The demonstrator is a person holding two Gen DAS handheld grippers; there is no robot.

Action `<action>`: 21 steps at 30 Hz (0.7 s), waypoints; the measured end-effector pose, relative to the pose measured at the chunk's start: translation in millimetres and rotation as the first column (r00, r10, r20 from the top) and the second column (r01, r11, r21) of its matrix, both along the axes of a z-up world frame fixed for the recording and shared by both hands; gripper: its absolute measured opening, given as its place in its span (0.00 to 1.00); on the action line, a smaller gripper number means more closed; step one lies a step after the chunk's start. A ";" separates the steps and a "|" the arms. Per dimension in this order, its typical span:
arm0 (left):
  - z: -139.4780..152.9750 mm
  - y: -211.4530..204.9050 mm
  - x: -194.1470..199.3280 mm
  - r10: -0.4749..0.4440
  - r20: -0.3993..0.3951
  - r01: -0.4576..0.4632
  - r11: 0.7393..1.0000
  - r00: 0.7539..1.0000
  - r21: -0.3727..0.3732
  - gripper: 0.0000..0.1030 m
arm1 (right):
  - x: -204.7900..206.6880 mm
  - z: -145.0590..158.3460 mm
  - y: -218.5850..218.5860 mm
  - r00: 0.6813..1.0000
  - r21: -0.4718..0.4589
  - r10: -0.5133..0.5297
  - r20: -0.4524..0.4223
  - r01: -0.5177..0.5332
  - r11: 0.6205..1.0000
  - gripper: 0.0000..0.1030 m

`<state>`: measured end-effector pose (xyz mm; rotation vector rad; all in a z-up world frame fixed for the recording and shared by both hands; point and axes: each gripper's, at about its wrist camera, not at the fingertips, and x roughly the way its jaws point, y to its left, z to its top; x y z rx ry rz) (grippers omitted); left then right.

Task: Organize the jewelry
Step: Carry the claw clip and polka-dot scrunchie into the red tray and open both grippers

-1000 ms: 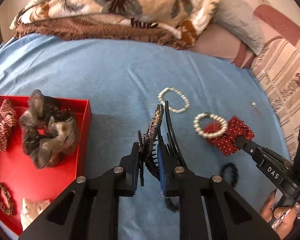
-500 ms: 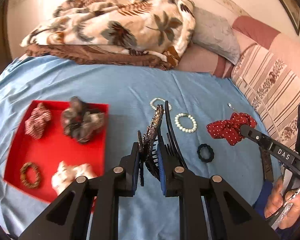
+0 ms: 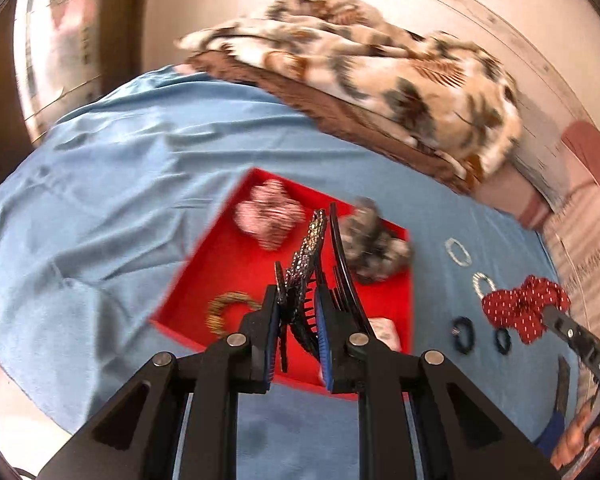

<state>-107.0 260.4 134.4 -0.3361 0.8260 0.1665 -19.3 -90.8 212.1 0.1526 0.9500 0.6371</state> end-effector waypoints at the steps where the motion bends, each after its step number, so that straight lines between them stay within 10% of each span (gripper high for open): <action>1: -3.1 11.2 1.2 0.015 -0.004 -0.015 1.000 1.000 -0.007 0.16 | -0.1 -0.4 13.6 1.000 -0.004 0.023 -0.001 -0.023 1.000 0.08; 21: -61.5 58.1 79.4 0.009 -0.130 -0.011 1.000 0.992 -0.022 0.16 | 38.0 -66.6 172.3 0.973 -0.040 0.176 -0.149 -0.184 0.982 0.08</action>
